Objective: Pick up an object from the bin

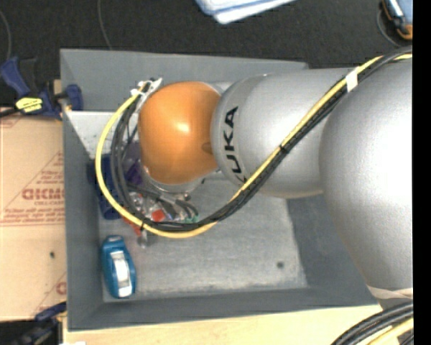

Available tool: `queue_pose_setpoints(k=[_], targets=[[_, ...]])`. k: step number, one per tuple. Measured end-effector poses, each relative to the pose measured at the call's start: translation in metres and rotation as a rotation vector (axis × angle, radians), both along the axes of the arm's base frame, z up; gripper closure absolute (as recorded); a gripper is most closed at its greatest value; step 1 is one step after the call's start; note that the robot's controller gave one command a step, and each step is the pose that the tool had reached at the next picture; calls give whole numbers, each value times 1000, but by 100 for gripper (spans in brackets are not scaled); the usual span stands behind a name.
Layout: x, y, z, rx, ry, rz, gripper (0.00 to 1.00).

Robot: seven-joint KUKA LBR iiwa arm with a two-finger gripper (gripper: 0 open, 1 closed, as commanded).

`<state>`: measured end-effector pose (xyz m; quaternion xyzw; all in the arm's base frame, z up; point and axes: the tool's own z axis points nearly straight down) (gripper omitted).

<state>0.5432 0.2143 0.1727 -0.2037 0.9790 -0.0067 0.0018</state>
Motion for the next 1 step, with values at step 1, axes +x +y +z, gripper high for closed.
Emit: queue_pose_setpoints(k=[1], targets=[[19, -30, -4, 4, -12, -74, 100]])
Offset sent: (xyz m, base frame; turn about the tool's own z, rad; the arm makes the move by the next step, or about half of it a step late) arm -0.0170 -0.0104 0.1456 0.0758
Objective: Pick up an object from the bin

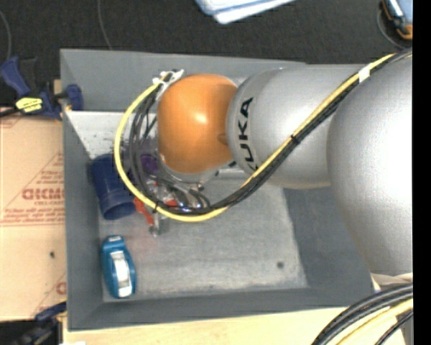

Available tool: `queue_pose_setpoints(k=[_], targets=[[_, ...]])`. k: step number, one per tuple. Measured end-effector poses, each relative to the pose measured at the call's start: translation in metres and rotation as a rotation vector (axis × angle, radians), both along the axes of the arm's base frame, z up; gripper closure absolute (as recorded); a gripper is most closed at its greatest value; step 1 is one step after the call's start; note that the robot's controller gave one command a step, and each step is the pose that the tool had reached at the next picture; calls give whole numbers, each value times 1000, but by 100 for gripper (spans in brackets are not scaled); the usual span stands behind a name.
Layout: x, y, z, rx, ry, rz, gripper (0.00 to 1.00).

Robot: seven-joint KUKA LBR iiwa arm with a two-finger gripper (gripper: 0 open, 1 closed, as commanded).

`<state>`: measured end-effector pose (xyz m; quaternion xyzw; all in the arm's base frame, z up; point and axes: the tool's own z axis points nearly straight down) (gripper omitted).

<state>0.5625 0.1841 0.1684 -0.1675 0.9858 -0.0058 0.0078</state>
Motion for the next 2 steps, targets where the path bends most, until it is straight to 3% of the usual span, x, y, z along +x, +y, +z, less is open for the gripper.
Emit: queue_pose_setpoints(k=[1, 2], targets=[[-23, 12, 96, -3, 8, 0, 100], [7, 11, 100, 0, -4, 26, 100]])
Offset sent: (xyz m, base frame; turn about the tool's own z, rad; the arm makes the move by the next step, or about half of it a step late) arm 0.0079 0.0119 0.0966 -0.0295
